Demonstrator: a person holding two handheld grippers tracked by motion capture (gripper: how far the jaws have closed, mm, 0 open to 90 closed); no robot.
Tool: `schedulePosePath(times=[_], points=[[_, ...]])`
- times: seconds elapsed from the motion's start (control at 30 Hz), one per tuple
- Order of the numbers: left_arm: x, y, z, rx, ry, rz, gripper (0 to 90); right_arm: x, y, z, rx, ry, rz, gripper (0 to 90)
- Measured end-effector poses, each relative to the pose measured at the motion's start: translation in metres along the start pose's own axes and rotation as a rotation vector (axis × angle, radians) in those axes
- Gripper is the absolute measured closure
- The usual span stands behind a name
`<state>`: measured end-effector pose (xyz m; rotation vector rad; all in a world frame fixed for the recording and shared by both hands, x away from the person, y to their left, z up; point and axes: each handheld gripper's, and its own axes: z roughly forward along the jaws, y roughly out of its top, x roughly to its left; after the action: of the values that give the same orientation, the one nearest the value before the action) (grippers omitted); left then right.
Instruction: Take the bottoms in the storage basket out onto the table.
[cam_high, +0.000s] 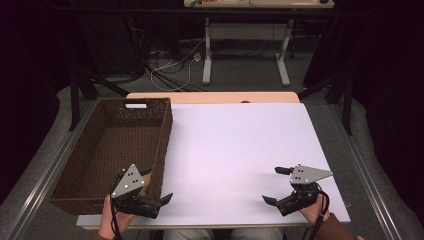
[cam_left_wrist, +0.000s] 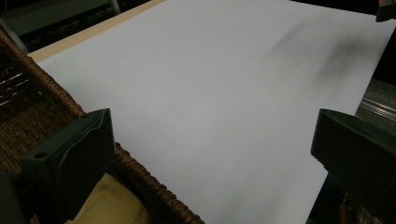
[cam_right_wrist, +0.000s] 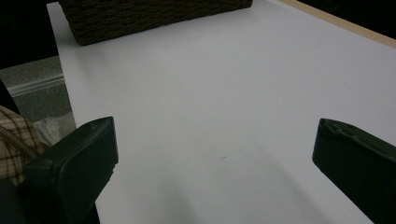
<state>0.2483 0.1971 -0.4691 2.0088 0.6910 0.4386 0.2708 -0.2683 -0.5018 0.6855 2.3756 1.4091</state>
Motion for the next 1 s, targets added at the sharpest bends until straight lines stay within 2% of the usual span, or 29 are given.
schedulePosePath(times=[0.53,0.77,1.0], points=[[0.007,0.009,-0.007,0.044,0.004,-0.011,0.0,0.000,-0.004,0.004,0.008,0.017,-0.002,0.0],[0.011,0.012,-0.011,0.070,0.013,0.004,0.0,0.000,-0.004,0.004,0.006,0.013,0.001,0.0],[0.023,0.016,-0.018,0.104,0.011,0.010,0.0,0.000,-0.004,0.008,0.011,0.014,-0.003,0.0]])
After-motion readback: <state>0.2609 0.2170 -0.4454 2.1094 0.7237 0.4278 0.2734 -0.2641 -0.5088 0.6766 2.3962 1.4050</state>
